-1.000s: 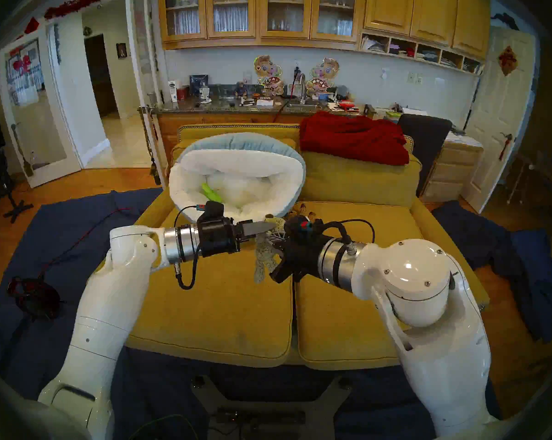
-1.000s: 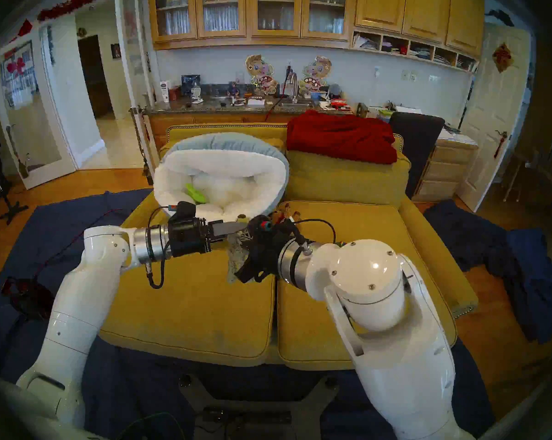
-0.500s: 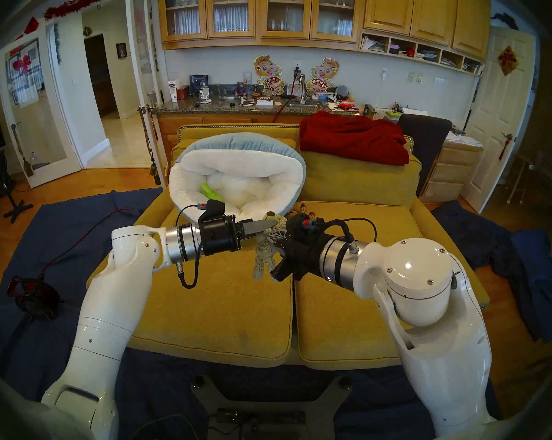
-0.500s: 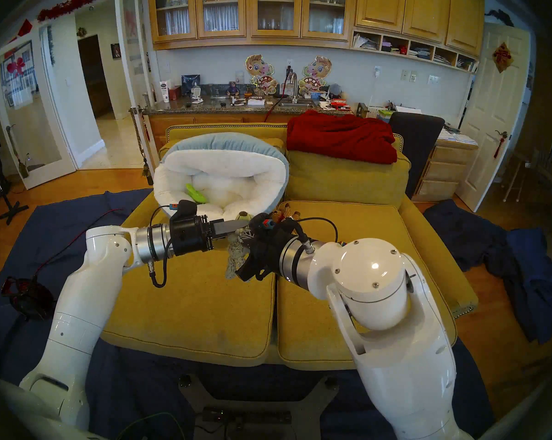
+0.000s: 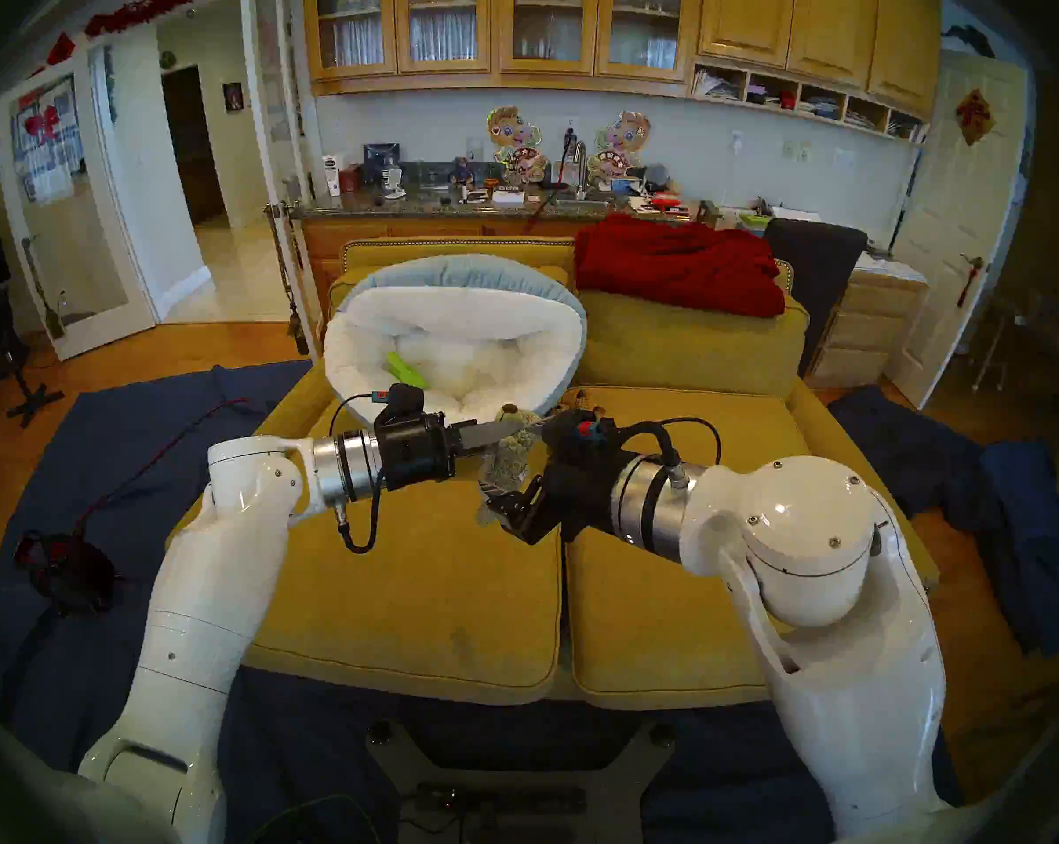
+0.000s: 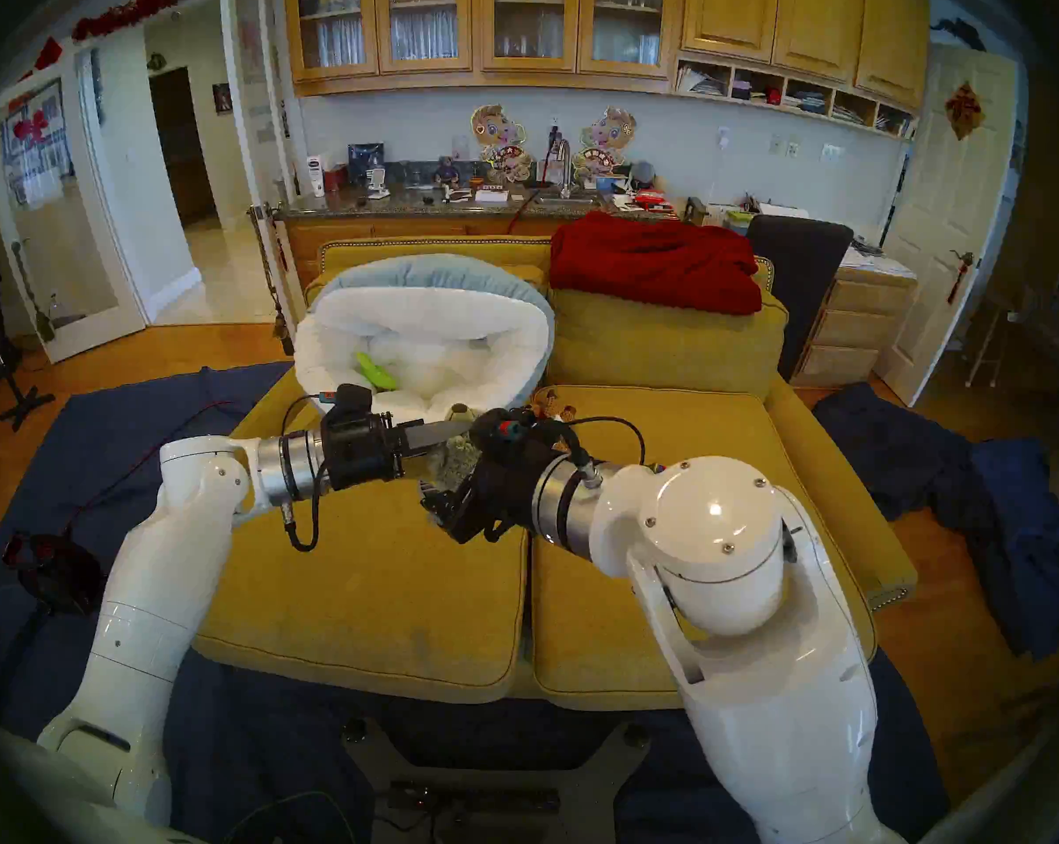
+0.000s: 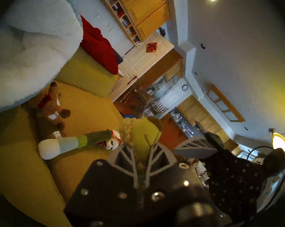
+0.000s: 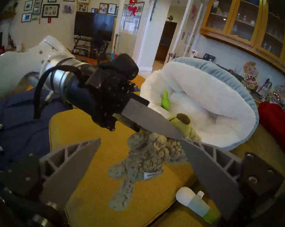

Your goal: Put toys into dog bed

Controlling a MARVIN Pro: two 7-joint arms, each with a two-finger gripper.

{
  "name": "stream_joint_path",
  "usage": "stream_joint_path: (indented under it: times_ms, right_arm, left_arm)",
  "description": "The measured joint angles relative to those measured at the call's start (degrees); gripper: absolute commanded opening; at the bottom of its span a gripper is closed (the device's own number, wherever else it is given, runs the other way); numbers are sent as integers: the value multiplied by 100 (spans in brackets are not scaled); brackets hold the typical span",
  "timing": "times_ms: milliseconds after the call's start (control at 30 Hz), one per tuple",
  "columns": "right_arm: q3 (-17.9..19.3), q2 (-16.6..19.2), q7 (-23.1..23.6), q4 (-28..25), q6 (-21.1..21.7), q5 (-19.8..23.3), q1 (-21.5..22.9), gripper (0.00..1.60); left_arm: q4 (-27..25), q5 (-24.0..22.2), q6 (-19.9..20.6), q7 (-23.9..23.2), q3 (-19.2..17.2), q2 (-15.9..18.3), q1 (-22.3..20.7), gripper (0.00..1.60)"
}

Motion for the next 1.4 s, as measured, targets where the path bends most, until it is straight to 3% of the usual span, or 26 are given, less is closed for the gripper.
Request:
stream_joint_path:
  times_ms: [300,767,1167,1400]
  right_arm:
    - [158,106,6,97,85,3,-230,160]
    - [325,11,-151,884,502,-102,-246,160]
    - [469,-137,-202,1036,481,51,-165,160]
    - [489,-173,-223,1069,469,100,-154,160]
  left_arm:
    - [94,457,-317,32,-139,268,-44,0]
    - [417,1116,-827,128,-265,591,-485,0]
    - [696,1453,-1153,646,-378,676,-979,0]
    - [945,1654,-1294,1097,-228,558,-1270,0]
